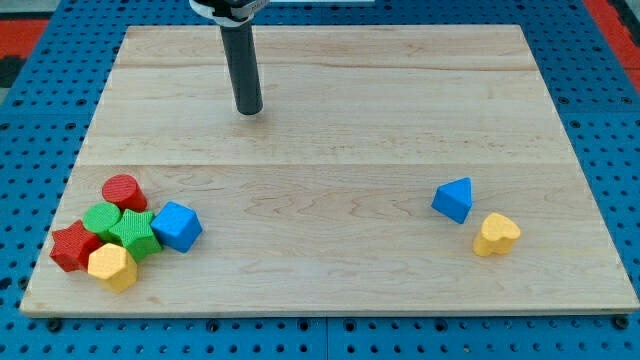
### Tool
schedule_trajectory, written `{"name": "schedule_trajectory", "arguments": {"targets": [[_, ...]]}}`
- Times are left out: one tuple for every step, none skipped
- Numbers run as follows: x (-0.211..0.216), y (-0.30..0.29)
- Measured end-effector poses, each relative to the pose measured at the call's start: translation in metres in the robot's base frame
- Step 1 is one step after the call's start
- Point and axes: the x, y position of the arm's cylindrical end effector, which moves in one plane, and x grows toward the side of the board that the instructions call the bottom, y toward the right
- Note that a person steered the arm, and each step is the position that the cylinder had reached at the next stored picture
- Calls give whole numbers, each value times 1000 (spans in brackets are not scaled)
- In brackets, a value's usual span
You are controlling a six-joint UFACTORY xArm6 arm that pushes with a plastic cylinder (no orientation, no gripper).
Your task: Move the green blocks and cube to the center of the board
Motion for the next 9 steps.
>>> {"name": "schedule_trajectory", "arguments": {"targets": [[0,0],[0,0],[0,0],[-4,-1],[-3,-2],[-1,-36],[14,-95],[46,-153],[64,-195]]}}
